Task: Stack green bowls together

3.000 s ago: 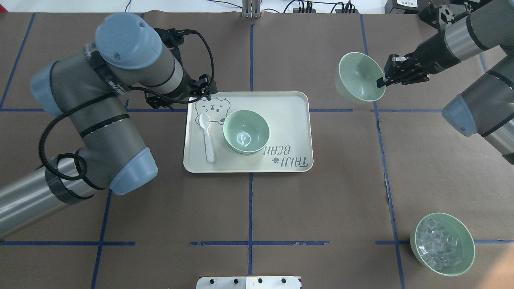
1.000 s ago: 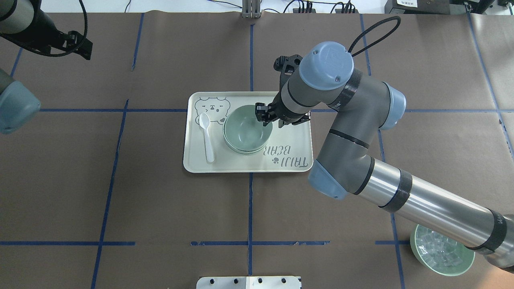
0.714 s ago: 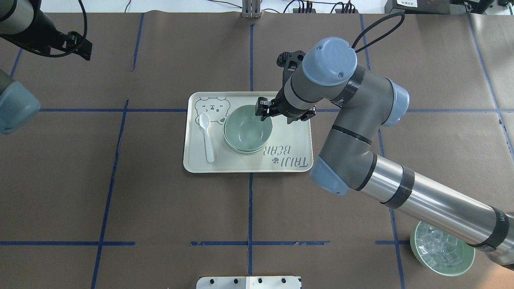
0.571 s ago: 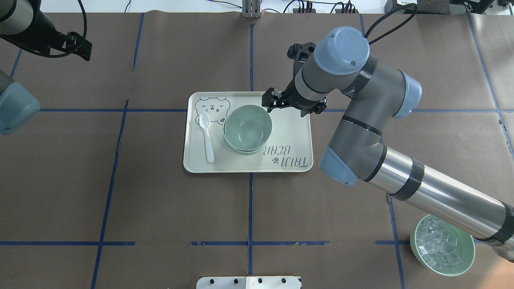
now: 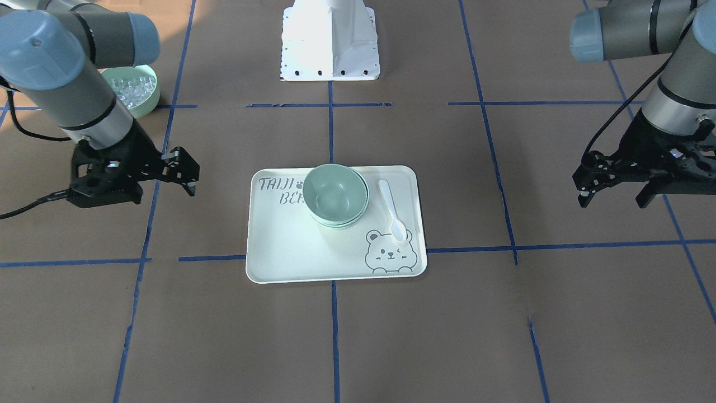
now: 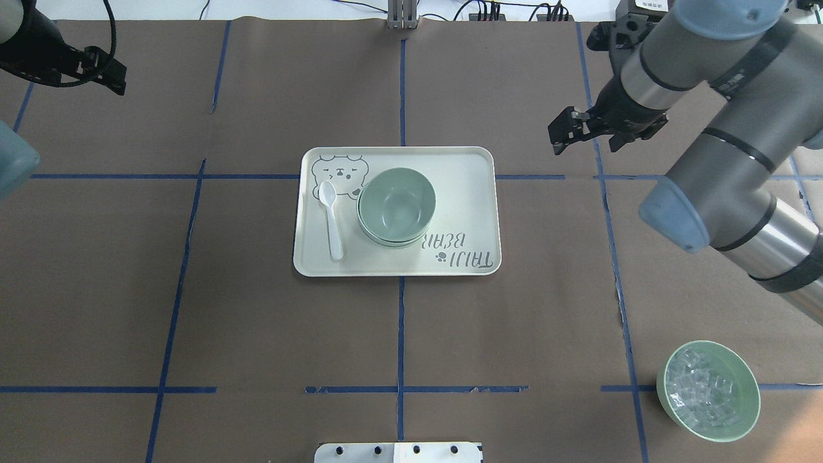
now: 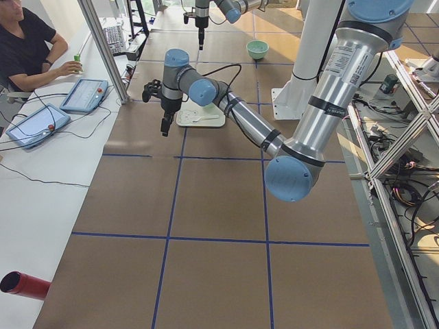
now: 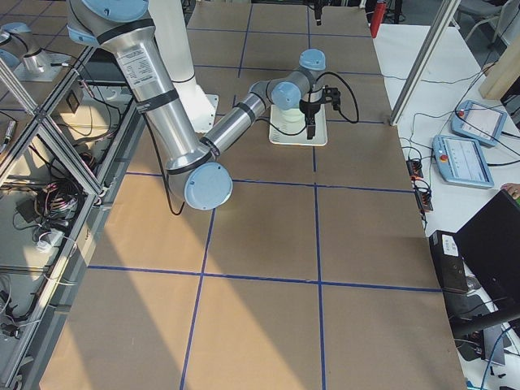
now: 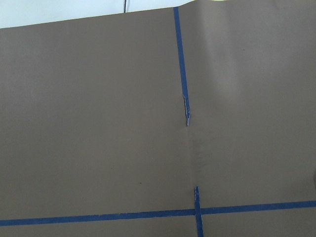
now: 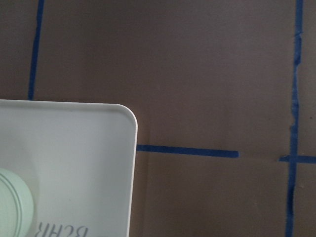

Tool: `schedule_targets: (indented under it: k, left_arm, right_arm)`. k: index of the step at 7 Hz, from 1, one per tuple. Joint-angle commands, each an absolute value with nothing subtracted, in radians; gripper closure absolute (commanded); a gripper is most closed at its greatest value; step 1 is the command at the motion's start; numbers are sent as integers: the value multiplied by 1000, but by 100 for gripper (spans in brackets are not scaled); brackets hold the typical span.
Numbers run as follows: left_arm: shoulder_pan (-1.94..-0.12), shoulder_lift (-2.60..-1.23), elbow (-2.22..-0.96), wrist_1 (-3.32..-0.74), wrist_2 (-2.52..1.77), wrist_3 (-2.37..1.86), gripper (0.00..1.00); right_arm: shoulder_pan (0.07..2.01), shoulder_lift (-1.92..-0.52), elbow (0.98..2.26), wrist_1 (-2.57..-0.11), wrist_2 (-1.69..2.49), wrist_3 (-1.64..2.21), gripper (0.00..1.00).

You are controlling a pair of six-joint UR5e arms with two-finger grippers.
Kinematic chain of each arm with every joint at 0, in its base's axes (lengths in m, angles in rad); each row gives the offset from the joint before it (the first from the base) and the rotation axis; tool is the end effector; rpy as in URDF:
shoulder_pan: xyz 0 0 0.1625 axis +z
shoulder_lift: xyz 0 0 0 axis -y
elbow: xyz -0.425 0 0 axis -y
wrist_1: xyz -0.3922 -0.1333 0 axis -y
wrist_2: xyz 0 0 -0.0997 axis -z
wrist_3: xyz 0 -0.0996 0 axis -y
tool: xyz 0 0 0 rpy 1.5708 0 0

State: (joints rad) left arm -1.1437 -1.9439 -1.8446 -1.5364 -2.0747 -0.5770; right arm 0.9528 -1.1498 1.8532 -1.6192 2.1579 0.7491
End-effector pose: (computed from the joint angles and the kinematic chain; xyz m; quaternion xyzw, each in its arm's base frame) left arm 0.1708 -0.5810 0.3359 0.1416 0.3489 0.0058 0.9264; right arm -0.2853 -0.5362 0.3017 0.0657 -0.4069 -0.0335 0.9105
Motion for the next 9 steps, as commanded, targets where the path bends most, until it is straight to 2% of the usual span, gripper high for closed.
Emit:
schedule_targets:
  k: [1,5,7,9]
  left_arm:
    - [-1253,-1870,-1830,-1532,-2161,-375,0]
    - [-1452,-1731,-1752,-1529,-2236,-61,0]
    - [-1527,-1649,-1715,-1531,-2266,71,0]
    - [-1539,-1583,-1640,-1543,-2293,94,0]
  right_arm:
    - [1125,-1322,1888,-1634,2264,446,0]
    - [1378,-1535,1784,-1632,2304,18,0]
    - [1524,-1536,1602,-1629,2407,-200,0]
    - [1539,-1529,1585,-1628,2402,-206,0]
